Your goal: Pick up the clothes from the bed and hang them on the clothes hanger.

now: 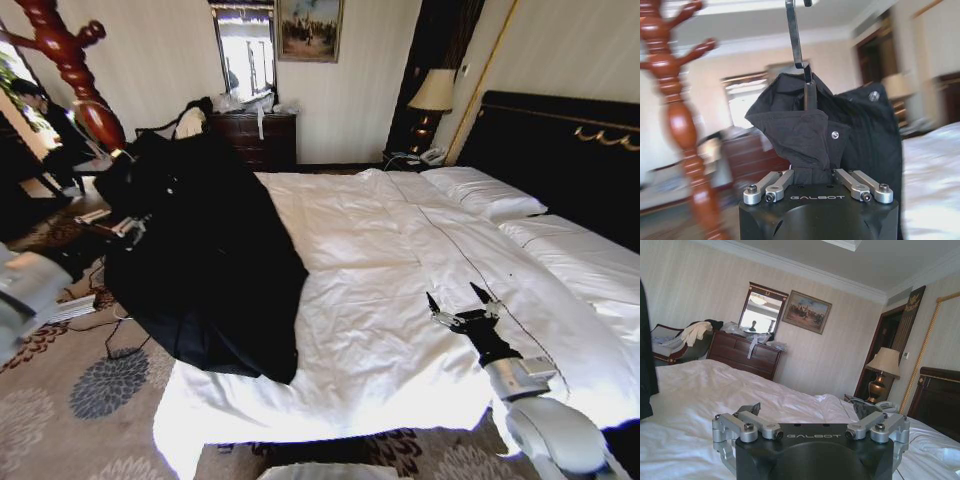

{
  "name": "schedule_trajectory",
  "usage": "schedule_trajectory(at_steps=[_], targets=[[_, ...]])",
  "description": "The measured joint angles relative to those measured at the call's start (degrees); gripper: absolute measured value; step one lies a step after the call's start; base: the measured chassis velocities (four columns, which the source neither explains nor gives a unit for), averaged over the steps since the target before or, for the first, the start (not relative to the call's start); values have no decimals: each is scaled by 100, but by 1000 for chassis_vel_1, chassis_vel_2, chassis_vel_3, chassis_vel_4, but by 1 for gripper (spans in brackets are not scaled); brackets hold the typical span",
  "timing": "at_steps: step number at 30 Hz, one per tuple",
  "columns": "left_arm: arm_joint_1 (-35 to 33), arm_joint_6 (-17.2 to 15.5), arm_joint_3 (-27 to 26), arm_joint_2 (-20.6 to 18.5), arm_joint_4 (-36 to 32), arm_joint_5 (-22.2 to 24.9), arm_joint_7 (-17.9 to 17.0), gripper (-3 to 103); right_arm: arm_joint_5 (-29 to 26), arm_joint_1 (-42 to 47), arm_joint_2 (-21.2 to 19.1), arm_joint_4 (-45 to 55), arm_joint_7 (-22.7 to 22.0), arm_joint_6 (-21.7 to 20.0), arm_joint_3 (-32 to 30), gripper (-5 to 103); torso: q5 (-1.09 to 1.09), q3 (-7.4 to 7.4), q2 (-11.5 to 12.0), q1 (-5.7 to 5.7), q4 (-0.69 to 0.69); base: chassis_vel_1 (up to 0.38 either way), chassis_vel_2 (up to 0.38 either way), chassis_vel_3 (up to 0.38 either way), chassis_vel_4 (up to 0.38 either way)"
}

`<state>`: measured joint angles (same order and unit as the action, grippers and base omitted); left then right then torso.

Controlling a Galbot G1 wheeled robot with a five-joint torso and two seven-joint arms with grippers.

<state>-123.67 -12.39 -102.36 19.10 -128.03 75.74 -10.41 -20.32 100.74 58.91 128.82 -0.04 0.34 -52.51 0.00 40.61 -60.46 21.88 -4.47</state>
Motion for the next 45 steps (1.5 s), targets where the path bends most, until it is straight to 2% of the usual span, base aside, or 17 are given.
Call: schedule_trajectory(at_steps=[3,7,9,12,13,17,19,22,24,25,28,30,35,37,39,43,45], targets=[[69,-355,-57,-172,117,250,-573,18,0,-2,-2,0,-1,-2,0,100,1,0,0,0,1,0,0,0,0],[122,-467,-128,-337,183,472,-750,18,-1,-2,-3,0,-1,-2,0,100,1,0,0,0,1,0,0,0,0],[287,-682,-208,-578,222,1066,-1007,18,-1,-3,-4,0,-2,-3,0,100,0,0,1,0,1,0,0,0,0],[404,-794,-230,-764,309,1328,-1122,18,-1,-3,-4,0,-2,-4,1,100,0,0,1,0,1,0,0,0,0],[508,-889,-253,-1002,469,1510,-1225,18,-1,-3,-4,0,-2,-4,1,100,0,0,0,0,1,0,0,0,0],[591,-1081,-302,-1344,698,1823,-1397,18,-2,-3,-5,0,-2,-4,1,100,0,0,1,0,1,0,0,0,0],[637,-1242,-371,-1779,1063,2033,-1513,18,-2,-4,-5,0,-3,-5,1,100,0,0,1,0,0,0,0,0,0],[656,-1337,-420,-2055,1302,2177,-1601,18,-2,-4,-5,-1,-2,-5,1,100,0,0,1,0,1,0,0,0,0],[646,-1547,-518,-2516,1682,2457,-1777,18,-2,-4,-5,-1,-3,-5,1,100,1,1,1,0,1,0,0,0,0],[646,-1547,-518,-2516,1682,2457,-1777,18,-2,-4,-5,-1,-3,-5,1,100,1,1,1,0,1,0,0,0,0],[408,-1794,-960,-3148,2249,2826,-2000,18,-2,-4,-5,-1,-3,-5,1,100,0,1,1,1,0,0,0,0,0],[387,-1817,-1014,-3261,2365,2866,-2022,18,-2,-4,-5,-1,-3,-5,2,100,0,1,1,1,0,0,0,0,0],[354,-1973,-1329,-4027,3185,3200,-2236,18,-2,-4,-6,-1,-3,-5,2,100,1,1,1,1,3,0,0,0,0],[390,-2156,-1503,-4475,3603,3430,-2428,18,-2,-4,-6,-1,-3,-5,1,100,-2,0,1,1,-1,0,0,0,0],[407,-2221,-1539,-4592,3717,3482,-2508,18,-2,-4,-6,-1,-3,-5,2,100,-3,0,1,1,-2,0,0,0,0],[503,-2551,-1618,-4957,4120,3944,-3065,18,-2,-4,-6,-1,-3,-5,2,100,1,0,1,1,3,0,0,0,0],[526,-2594,-1629,-5019,4201,4037,-3151,18,-2,-4,-6,-1,-3,-5,2,100,2,0,1,1,3,0,0,0,0]])
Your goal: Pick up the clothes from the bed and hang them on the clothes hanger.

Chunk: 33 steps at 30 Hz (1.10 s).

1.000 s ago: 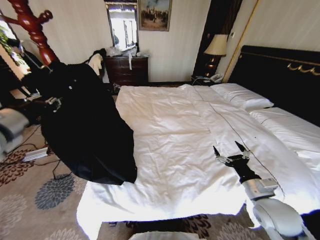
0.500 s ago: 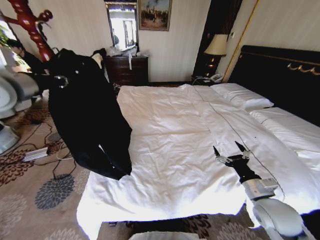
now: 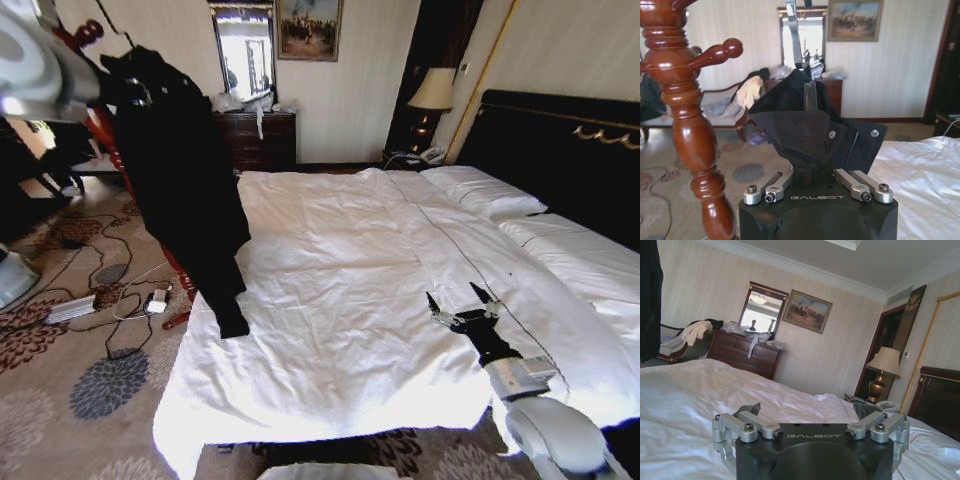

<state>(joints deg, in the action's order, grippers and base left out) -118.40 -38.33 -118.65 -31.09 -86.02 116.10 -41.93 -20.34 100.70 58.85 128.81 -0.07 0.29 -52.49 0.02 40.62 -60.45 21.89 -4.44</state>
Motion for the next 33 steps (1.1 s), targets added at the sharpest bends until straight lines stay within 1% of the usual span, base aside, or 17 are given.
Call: schedule_trajectory(at_steps=[2,3,4,8,9,14,17,18,20,23,26,28,30,33], targets=[[58,-45,-3,-127,175,122,-94,18,0,0,0,0,0,0,0,100,0,0,0,0,1,0,0,0,0],[112,-74,-2,-247,341,211,-137,18,0,0,0,0,0,0,0,100,-3,0,0,0,-2,0,0,0,0],[112,-74,-2,-247,341,211,-137,18,0,0,0,0,0,0,0,100,-3,0,0,0,-2,0,0,0,0],[263,-139,74,-550,810,354,-159,18,0,0,0,0,0,0,0,100,-2,0,0,0,-2,0,0,0,0],[263,-139,74,-550,810,354,-159,18,0,0,0,0,0,0,0,100,-2,0,0,0,-2,0,0,0,0],[425,-240,276,-845,1415,382,-157,18,0,0,0,0,0,1,0,100,-3,-1,-1,-1,-2,0,0,0,0],[423,-270,327,-936,1602,380,-154,18,0,0,0,0,0,0,0,100,-1,0,0,-1,-1,0,0,0,0],[381,-285,341,-1035,1805,373,-102,18,0,0,0,0,0,1,0,100,-1,0,0,-1,-1,0,0,0,0],[354,-287,341,-1083,1900,367,-62,18,0,0,0,0,0,0,0,100,-1,-1,0,-1,-2,0,0,0,0],[282,-312,368,-1298,2250,339,26,18,0,0,0,0,0,0,0,100,-1,0,0,-1,-4,0,0,0,0],[268,-324,374,-1408,2402,334,38,18,0,0,0,0,0,0,0,100,-1,0,0,-1,-1,0,0,0,0],[254,-343,381,-1591,2617,339,44,18,0,0,0,0,0,1,0,100,-3,-1,0,-1,-2,0,0,0,0],[244,-345,381,-1638,2675,339,44,18,0,0,0,0,0,0,0,100,-4,-1,-1,-1,-3,0,0,0,0],[147,-348,351,-1816,2962,317,35,18,0,0,0,0,0,1,0,100,-3,0,-1,-1,-3,0,0,0,0]])
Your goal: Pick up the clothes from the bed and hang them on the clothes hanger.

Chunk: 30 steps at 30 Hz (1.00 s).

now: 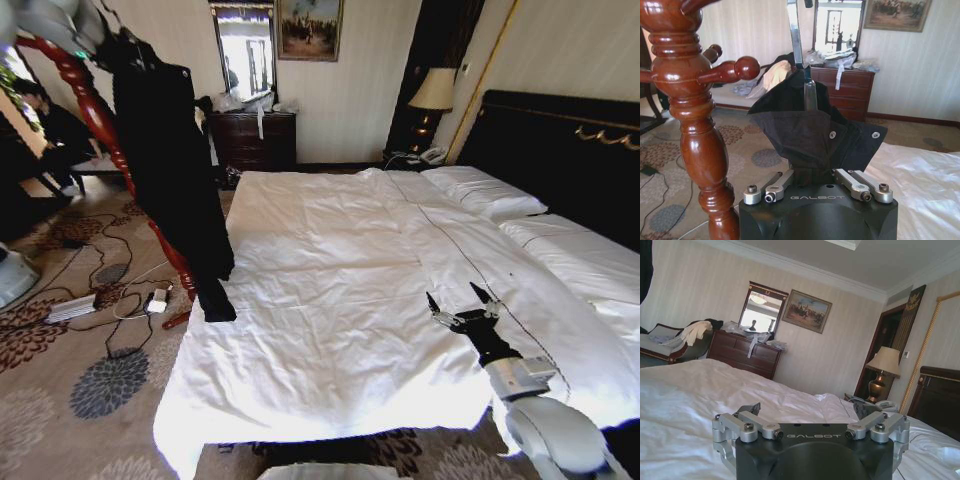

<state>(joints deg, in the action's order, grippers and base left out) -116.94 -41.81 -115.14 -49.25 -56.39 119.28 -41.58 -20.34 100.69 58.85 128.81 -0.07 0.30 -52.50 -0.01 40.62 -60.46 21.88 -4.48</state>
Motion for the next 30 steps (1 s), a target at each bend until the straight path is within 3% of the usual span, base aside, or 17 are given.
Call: schedule_trajectory(at_steps=[10,20,30], targets=[[-101,-37,92,-196,567,-48,-32,18,0,0,0,0,0,0,0,100,1,0,0,0,1,0,0,0,0],[-216,75,167,-154,889,-310,226,18,0,0,0,0,0,0,0,100,2,0,0,0,2,0,0,0,0],[-343,90,190,-178,1106,-315,237,18,0,0,0,0,0,0,0,100,2,0,0,0,1,0,0,0,0]])
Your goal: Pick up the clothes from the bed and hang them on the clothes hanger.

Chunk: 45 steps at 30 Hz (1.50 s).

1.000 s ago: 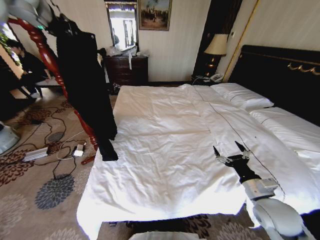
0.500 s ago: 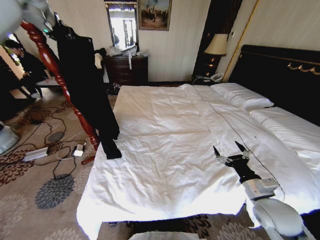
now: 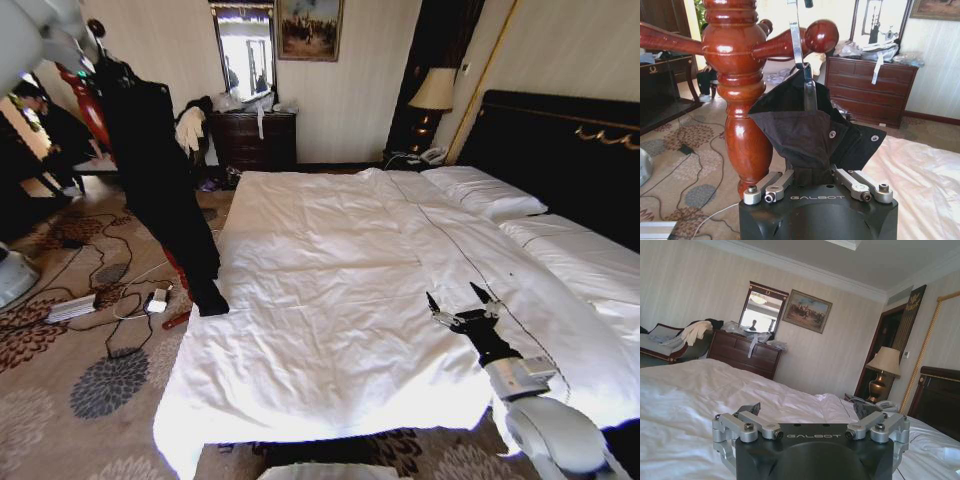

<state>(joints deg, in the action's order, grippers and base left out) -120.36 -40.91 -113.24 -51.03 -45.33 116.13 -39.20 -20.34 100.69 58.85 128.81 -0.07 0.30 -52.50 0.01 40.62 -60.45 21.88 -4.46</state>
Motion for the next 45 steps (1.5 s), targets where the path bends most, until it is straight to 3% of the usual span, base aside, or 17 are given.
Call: schedule_trajectory(at_steps=[26,30,32,39,41,42,45], targets=[[-337,-15,-184,-30,-96,-72,-69,15,0,0,0,0,0,0,0,100,0,-1,0,0,1,0,0,0,0],[-276,-68,-215,19,-163,-226,-43,36,0,0,0,0,0,0,0,100,-3,-1,0,-1,-2,0,0,0,0],[-269,-68,-215,35,-184,-248,-42,36,0,0,0,0,0,0,0,100,-3,-1,0,-1,-1,0,0,0,0],[-161,-65,-199,408,-676,-462,-100,69,0,0,0,0,0,0,0,100,-1,-1,0,-1,1,0,0,0,0],[-133,-65,-190,454,-721,-480,-110,69,0,0,0,0,0,0,0,100,-1,-1,-1,-1,1,0,0,0,0],[-85,-74,-181,575,-882,-536,-124,80,0,0,0,0,0,0,0,100,-1,-1,0,-1,0,0,0,0,0],[-50,-90,-188,753,-1144,-600,-151,85,0,0,0,0,0,0,0,100,-1,-1,0,-1,0,0,0,0,0]])
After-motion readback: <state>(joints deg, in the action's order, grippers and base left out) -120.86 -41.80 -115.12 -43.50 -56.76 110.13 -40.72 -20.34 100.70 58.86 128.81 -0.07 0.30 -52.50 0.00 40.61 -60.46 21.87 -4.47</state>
